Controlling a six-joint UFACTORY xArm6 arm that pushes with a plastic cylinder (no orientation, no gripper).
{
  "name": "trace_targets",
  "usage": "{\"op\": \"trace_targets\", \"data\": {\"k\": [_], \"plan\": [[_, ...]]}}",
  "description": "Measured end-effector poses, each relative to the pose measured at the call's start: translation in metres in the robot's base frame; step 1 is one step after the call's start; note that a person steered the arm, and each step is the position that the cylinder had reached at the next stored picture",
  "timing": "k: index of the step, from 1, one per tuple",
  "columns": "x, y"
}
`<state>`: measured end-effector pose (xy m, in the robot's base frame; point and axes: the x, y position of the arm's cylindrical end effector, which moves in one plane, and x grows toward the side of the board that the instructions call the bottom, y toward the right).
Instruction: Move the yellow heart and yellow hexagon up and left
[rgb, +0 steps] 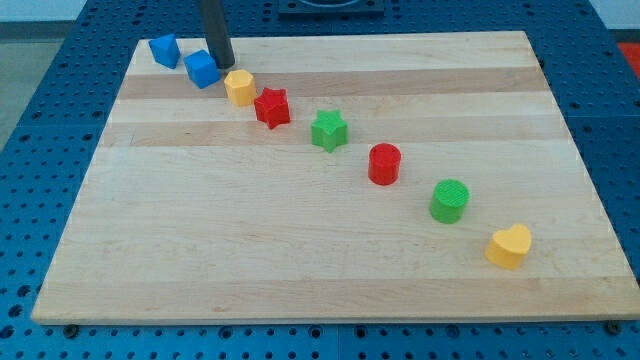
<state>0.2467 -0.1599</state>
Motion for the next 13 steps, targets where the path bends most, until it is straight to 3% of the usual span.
{"op": "trace_targets", "data": {"k": [3, 5, 10, 13], "plan": [[-0.011, 0.0], [-0.055, -0.021], [-0.055, -0.141], [-0.008, -0.098]]}}
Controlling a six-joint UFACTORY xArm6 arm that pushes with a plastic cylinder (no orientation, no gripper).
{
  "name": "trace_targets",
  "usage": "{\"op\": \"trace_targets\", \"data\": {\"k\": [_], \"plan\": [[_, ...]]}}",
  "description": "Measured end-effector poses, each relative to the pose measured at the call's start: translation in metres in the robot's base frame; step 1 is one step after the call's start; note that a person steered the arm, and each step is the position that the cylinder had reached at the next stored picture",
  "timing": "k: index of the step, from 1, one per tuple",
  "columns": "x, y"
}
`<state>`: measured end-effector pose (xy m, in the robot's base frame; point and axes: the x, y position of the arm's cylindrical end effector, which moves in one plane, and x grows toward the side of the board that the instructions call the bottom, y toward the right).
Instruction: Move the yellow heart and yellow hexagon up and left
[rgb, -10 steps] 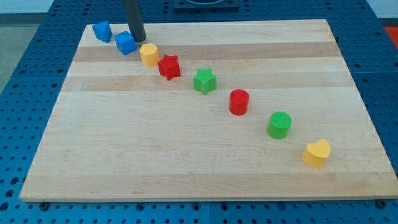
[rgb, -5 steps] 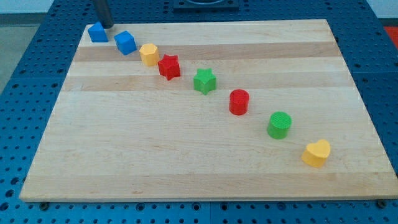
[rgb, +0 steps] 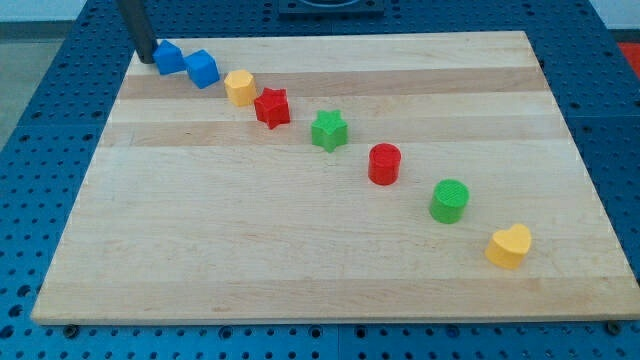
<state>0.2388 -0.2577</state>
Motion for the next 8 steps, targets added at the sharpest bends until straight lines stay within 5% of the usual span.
{"op": "trace_targets", "data": {"k": [2, 4, 6, 8], "plan": [[0.006, 0.035], [0.072, -0.012], [0.085, 0.101], [0.07, 0.149]]}}
